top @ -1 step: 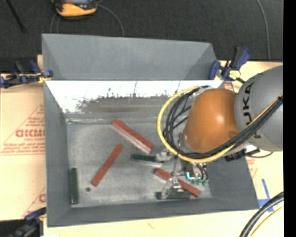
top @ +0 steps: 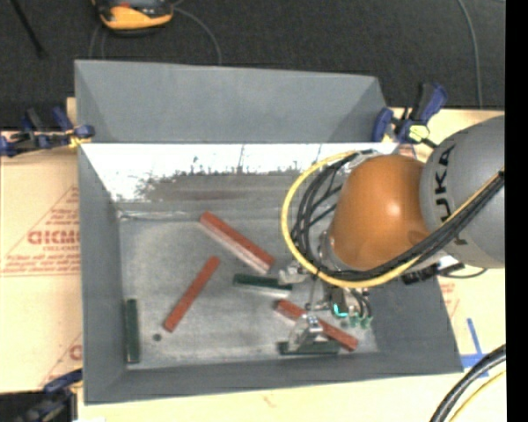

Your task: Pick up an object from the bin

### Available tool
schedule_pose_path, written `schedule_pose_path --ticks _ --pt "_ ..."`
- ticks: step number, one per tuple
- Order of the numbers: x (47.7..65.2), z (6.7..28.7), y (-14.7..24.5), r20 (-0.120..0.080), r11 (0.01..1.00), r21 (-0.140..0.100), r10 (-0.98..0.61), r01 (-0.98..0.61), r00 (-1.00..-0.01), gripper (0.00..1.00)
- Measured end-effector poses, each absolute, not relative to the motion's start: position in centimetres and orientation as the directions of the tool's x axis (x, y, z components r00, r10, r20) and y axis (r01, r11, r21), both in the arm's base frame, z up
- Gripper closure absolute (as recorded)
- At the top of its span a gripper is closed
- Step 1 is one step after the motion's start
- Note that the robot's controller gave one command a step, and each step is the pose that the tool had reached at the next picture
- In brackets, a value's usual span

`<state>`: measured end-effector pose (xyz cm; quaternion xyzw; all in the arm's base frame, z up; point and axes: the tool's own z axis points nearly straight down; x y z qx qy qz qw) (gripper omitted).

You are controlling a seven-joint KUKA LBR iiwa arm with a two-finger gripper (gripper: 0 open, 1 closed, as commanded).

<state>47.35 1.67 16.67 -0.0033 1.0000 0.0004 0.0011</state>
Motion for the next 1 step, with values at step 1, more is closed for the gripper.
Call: schedule_pose_path --ticks 1 --pt "48.86 12.02 -0.09 -0.011 1.0 0.001 0.015 0.015 -1.0 0.0"
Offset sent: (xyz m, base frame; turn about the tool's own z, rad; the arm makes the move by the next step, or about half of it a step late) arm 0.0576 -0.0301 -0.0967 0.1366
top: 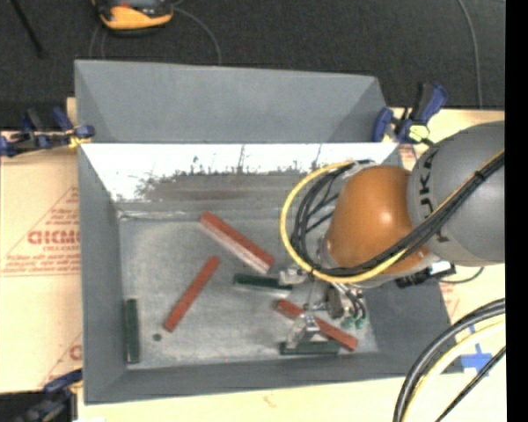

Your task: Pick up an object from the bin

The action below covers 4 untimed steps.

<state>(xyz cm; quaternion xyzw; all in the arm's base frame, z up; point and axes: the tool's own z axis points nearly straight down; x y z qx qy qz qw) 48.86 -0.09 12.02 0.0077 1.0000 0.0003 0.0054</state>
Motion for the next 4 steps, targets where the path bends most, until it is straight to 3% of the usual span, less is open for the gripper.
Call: schedule_pose_path --ticks 1,2,3,4 --pt "53.4 7.9 -1.3 0.002 0.992 0.003 0.127 0.127 -0.992 1.0" --pt "53.4 7.9 -1.3 0.002 0.992 0.003 0.127 0.127 -0.992 1.0" --pt "53.2 11.4 -2.4 0.004 0.991 0.001 0.135 0.135 -0.991 1.0" --pt "53.9 16.7 -3.1 0.001 0.987 0.0 0.162 0.162 -0.987 1.0"
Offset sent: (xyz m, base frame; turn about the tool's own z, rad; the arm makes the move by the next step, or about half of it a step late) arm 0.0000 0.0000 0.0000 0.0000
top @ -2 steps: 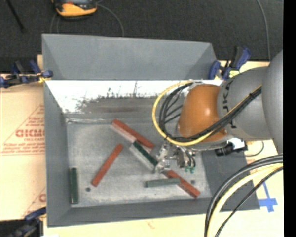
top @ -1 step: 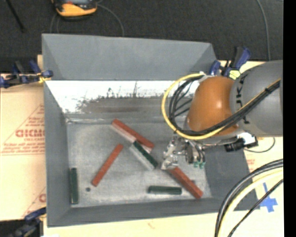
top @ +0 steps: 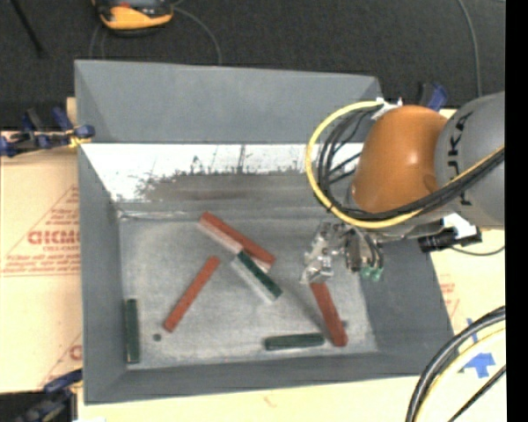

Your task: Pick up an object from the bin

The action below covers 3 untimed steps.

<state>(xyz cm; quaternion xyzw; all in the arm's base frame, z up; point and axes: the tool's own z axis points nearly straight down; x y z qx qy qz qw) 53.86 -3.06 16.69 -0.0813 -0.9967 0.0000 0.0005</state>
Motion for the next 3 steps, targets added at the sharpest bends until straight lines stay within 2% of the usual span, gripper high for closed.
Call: schedule_pose_path --ticks 1,2,3 --pt "52.7 23.4 -4.8 0.002 0.996 -0.001 0.087 0.087 -0.996 1.0" --pt "54.4 16.3 -12.1 0.0 0.978 -0.001 0.207 0.207 -0.978 0.0" --pt "54.6 16.5 -12.1 -0.004 0.979 -0.001 0.206 0.206 -0.979 0.0"
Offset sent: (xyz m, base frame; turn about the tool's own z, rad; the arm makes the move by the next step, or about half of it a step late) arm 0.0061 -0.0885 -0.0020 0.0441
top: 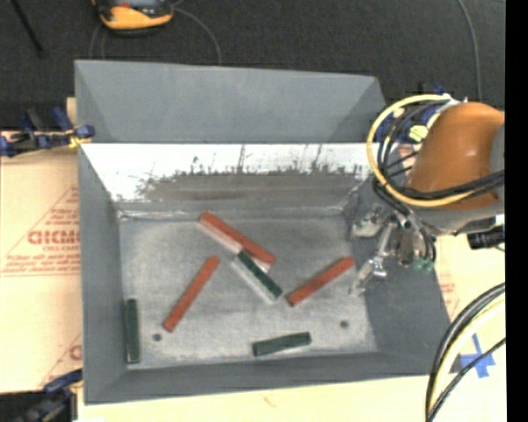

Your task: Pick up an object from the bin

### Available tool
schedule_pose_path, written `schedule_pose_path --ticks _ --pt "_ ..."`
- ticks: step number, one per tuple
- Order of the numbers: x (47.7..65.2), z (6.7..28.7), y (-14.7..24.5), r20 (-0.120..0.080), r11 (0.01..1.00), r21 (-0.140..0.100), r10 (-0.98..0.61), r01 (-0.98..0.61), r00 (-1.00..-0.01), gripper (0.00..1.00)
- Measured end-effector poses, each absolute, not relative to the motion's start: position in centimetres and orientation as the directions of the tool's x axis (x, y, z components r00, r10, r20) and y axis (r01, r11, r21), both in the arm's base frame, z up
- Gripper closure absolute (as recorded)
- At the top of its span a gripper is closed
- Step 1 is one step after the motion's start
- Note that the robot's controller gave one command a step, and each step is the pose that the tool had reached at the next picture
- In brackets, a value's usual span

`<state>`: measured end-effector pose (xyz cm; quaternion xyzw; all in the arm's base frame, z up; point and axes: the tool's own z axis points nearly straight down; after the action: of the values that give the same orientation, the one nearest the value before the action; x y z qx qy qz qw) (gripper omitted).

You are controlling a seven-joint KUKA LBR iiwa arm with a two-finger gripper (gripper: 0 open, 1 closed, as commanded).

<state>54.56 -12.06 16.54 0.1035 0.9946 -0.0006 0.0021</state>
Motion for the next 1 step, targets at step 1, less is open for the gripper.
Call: schedule_pose_path --ticks 1 --pt "57.17 7.91 -12.03 -0.002 0.994 -0.001 0.107 0.107 -0.994 1.0"
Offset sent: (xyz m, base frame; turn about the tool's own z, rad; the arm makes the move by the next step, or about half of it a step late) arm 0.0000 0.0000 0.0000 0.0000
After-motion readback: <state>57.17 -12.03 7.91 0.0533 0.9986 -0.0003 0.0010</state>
